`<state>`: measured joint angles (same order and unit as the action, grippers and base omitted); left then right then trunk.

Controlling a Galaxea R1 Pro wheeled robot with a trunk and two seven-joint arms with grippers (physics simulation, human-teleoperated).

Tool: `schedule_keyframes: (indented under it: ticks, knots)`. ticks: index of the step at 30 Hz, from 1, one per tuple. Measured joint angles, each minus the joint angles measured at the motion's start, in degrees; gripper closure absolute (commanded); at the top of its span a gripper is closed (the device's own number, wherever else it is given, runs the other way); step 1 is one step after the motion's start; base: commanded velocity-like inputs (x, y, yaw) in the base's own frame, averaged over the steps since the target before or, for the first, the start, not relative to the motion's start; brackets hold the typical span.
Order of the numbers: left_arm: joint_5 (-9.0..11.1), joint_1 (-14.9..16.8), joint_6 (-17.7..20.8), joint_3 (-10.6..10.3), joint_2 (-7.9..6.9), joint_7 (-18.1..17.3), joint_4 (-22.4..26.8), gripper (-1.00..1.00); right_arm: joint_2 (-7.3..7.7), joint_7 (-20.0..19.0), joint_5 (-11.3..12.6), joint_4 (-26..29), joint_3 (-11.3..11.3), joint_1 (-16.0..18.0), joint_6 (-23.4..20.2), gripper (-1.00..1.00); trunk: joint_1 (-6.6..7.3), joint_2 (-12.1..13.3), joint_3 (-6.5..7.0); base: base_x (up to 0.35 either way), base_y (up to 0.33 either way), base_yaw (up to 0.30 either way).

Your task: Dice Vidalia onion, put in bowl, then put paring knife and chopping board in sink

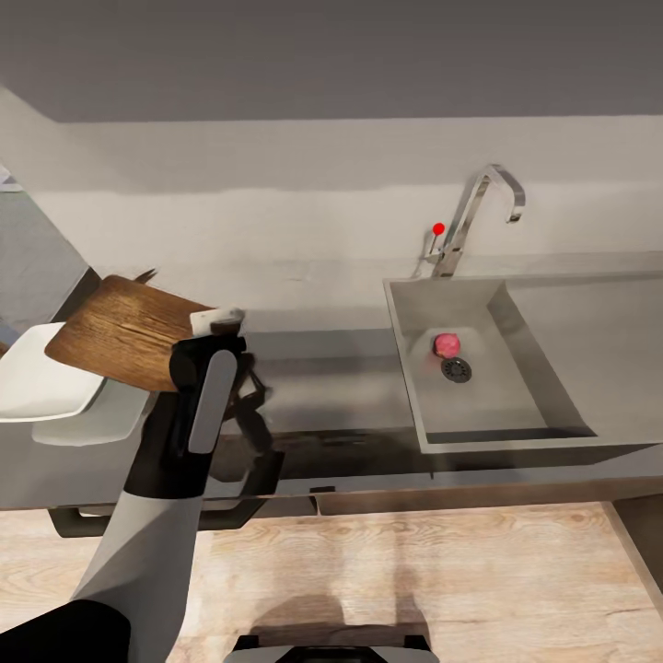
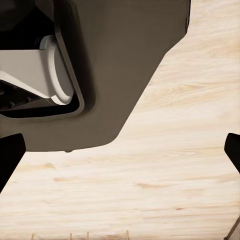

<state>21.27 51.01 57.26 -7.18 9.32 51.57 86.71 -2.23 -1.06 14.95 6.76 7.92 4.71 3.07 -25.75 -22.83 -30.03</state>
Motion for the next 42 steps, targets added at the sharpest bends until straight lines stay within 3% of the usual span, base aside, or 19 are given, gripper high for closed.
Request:
schedule_keyframes:
  ticks: [10,21,28,42]
  knots:
    - [1.1,0.0,-0.2,-1.4,-0.09,1.5,0.2,1.00,-0.48,0.0,0.0,0.0,0.0,0.0,0.0,-1.00,0.00,0.0,0.00,0.001,-0.001,0.000]
    - [1.2,0.0,-0.4,-1.4,-0.10,1.6,0.7,1.00,-0.50,0.0,0.0,0.0,0.0,0.0,0.0,-1.00,0.02,0.0,0.00,0.166,-0.213,0.000]
    - [1.4,0.0,-2.5,-1.4,-0.10,1.7,1.4,1.00,-0.49,0.0,-0.1,0.0,0.0,0.0,0.0,-1.00,0.01,0.0,0.00,0.176,-0.238,0.000]
    - [1.3,0.0,-3.4,-1.4,-0.18,1.7,2.0,1.00,-0.36,0.0,-0.1,-0.1,0.0,0.0,-0.1,-1.00,0.00,0.0,-0.33,0.009,-0.026,0.111]
